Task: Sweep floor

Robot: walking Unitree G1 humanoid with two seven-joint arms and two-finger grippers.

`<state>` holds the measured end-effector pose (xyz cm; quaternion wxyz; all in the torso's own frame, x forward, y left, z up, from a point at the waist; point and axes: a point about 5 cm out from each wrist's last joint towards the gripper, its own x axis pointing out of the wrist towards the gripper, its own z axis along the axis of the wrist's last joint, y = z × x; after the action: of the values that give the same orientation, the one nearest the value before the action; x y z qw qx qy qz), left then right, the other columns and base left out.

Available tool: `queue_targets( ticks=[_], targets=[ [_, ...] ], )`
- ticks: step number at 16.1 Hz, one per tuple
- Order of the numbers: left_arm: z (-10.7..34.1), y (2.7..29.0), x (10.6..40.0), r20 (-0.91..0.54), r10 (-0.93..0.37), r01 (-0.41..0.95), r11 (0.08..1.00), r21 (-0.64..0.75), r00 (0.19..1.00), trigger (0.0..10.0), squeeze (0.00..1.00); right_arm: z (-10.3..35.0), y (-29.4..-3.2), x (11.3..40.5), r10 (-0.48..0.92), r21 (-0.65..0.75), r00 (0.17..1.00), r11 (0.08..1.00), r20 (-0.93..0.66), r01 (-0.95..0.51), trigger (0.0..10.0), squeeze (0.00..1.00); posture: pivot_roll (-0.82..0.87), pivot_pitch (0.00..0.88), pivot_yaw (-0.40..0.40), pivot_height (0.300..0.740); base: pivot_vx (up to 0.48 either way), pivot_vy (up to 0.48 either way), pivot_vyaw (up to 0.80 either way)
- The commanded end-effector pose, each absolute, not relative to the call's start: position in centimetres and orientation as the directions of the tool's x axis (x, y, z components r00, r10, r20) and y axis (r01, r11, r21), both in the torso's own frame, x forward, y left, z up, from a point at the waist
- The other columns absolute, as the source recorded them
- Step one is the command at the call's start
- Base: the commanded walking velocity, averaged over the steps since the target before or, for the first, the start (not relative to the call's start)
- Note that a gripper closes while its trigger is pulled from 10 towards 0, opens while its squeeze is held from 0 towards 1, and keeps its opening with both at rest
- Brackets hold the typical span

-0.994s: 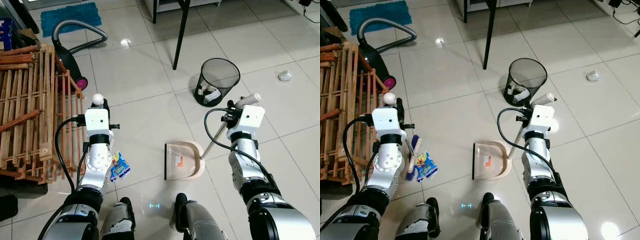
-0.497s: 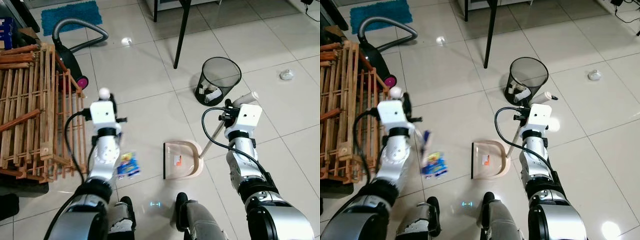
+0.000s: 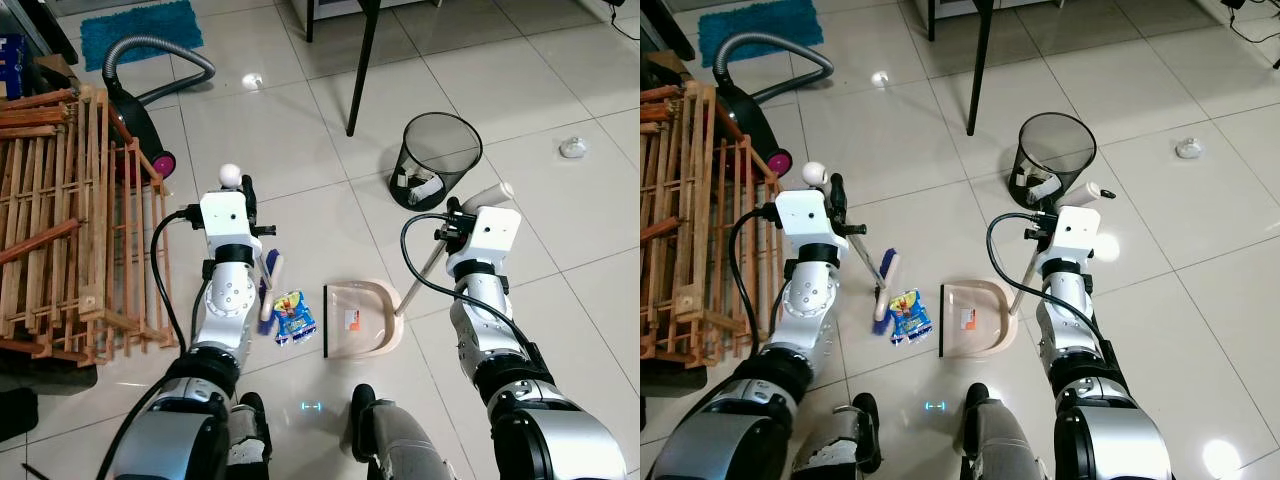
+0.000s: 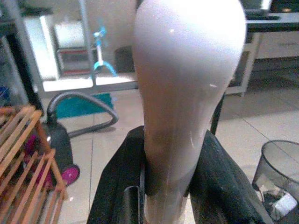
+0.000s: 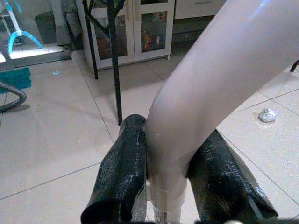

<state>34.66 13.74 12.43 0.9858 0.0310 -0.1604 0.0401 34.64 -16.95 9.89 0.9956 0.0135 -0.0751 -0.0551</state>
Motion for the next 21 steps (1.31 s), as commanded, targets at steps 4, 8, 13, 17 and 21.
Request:
queue_targets(
  ticks=[4,8,13,17,21],
  targets=[
    [10.7,18.5,33.3,0.279,0.064,-0.124,0.971,0.204,0.958,10.0,0.0,7.7,-16.7,33.9,-0.1,0.034,0.994,0.995,0.038,0.099,10.0,0.0,0.03,0.34,-0.006,0.74,0.0,0.0,0.0],
    [9.5,21.8,31.8,0.244,0.151,-0.216,0.941,0.261,0.958,10.0,0.0,7.7,-16.5,34.0,-0.097,0.04,0.995,0.995,0.032,0.096,10.0,0.0,0.04,0.311,-0.004,0.74,0.0,0.0,0.0],
    [8.7,18.9,32.2,0.199,0.167,-0.194,0.973,0.122,0.966,10.0,0.0,7.9,-16.4,34.3,-0.09,0.036,0.996,0.995,0.027,0.089,10.0,0.0,0.04,0.296,-0.008,0.74,0.0,0.0,0.0],
    [9.4,16.4,33.4,0.194,0.118,-0.138,0.986,0.089,0.974,10.0,0.0,8.1,-16.7,34.5,-0.096,0.029,0.995,0.995,0.019,0.095,10.0,0.0,0.02,0.303,-0.015,0.74,0.0,0.0,0.0],
    [9.7,17.6,33.4,0.207,0.091,-0.111,0.99,0.089,0.974,10.0,0.0,8.2,-17.0,34.6,-0.101,0.024,0.995,0.995,0.024,0.1,10.0,0.0,0.02,0.306,-0.011,0.74,0.0,0.0,0.0]
  ],
)
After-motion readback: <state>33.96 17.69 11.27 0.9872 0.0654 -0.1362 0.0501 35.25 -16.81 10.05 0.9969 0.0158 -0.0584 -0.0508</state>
